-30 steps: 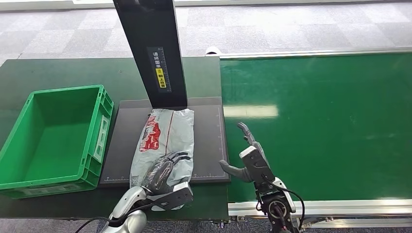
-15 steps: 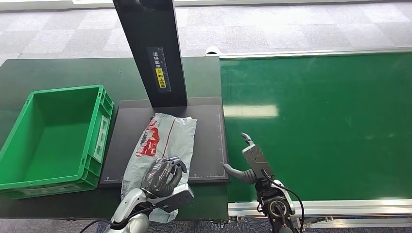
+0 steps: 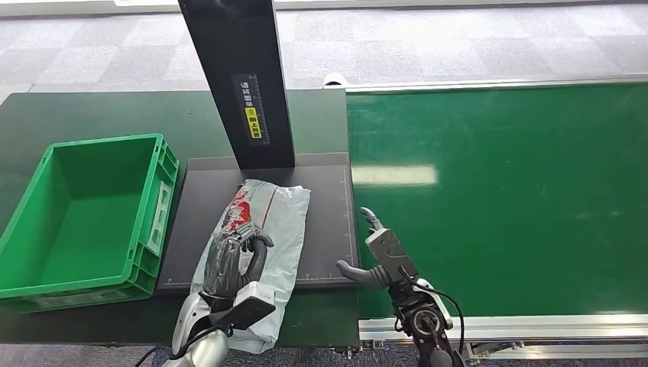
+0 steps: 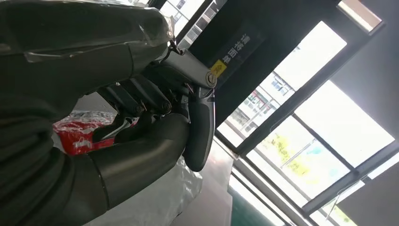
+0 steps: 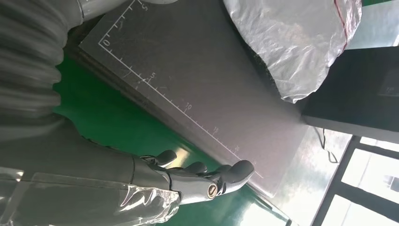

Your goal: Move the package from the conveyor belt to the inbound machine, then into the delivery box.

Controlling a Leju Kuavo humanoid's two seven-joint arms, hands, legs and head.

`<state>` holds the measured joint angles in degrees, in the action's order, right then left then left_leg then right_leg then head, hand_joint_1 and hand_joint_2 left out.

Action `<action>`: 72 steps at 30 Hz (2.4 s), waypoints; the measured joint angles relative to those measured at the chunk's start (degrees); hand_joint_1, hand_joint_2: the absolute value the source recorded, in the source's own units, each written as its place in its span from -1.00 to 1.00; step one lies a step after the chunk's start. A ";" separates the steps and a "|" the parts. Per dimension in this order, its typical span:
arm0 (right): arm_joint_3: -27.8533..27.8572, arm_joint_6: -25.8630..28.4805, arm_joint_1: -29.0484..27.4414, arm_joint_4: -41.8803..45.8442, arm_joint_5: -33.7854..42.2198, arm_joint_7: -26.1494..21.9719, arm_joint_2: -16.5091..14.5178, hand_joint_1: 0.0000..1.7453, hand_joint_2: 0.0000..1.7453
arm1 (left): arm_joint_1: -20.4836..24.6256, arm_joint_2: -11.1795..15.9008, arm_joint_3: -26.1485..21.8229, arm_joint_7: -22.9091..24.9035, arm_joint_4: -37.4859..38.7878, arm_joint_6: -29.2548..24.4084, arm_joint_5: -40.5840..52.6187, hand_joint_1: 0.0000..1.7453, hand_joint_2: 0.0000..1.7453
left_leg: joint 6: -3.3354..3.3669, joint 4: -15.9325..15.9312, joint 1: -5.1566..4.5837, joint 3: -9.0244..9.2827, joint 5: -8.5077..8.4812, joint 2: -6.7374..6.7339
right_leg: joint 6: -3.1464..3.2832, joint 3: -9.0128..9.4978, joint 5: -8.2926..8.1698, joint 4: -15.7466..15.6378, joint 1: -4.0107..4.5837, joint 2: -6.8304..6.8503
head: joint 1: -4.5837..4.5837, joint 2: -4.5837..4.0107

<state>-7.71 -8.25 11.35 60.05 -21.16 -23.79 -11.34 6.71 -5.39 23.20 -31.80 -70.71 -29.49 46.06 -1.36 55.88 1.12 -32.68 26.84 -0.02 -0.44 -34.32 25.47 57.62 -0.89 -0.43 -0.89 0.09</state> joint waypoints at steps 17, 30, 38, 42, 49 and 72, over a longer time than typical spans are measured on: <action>-1.80 0.89 1.05 -2.94 0.57 -1.15 -0.01 -1.00 1.00 | -1.96 -0.24 -3.14 4.71 -10.80 3.18 4.01 -1.00 1.00 | 0.00 0.00 0.00 0.01 0.00 -0.01 | 0.00 0.00 0.00 0.00 0.00 0.00 | 0.00 0.00; -2.26 -0.12 1.77 -4.45 -0.93 -1.26 0.01 -1.00 1.00 | -1.22 0.27 -4.00 25.98 1.20 20.22 23.57 -1.00 1.00 | 0.00 0.00 0.00 0.02 0.00 -0.02 | 0.00 -0.01 0.00 0.00 0.00 -0.01 | -0.01 0.00; -2.30 -0.05 1.25 -4.68 -1.42 -0.76 0.00 -1.00 1.00 | 0.17 -1.01 -7.22 35.44 2.91 20.60 21.51 -1.00 1.00 | 0.00 -0.01 0.00 0.17 0.00 -0.03 | 0.00 0.17 0.00 0.00 0.00 -0.01 | 0.01 0.00; -2.28 -0.05 0.68 -4.55 -1.90 -0.09 -0.07 -1.00 1.00 | 1.39 -1.61 -9.40 40.15 3.90 20.85 23.67 -1.00 1.00 | 0.00 -0.03 0.01 0.27 0.01 -0.03 | 0.01 0.31 0.00 0.00 0.00 -0.01 | -0.01 0.00; -2.30 -0.01 0.50 -4.44 -2.33 0.19 -0.33 -1.00 1.00 | 1.88 -2.55 -11.43 37.92 5.04 21.59 20.23 0.90 1.00 | 0.00 -0.03 0.00 0.46 0.00 -0.02 | 0.02 0.49 0.01 0.00 0.00 0.00 | 0.01 0.00; -3.17 -0.08 0.36 -2.81 -1.32 0.31 -0.39 -1.00 1.00 | -0.55 -1.98 -11.60 12.56 0.75 -5.38 1.63 1.00 -1.00 | 0.00 -0.02 0.00 0.16 0.00 -0.01 | 0.01 0.15 0.01 0.00 0.00 0.00 | 0.00 0.00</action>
<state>-10.88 -8.33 11.71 57.24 -22.49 -23.48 -11.74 6.16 -7.38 11.60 -19.24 -69.95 -34.87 47.69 -1.37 55.87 1.12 -32.52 26.84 -0.04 -0.43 -34.17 25.48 57.62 -0.89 -0.43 -0.88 0.09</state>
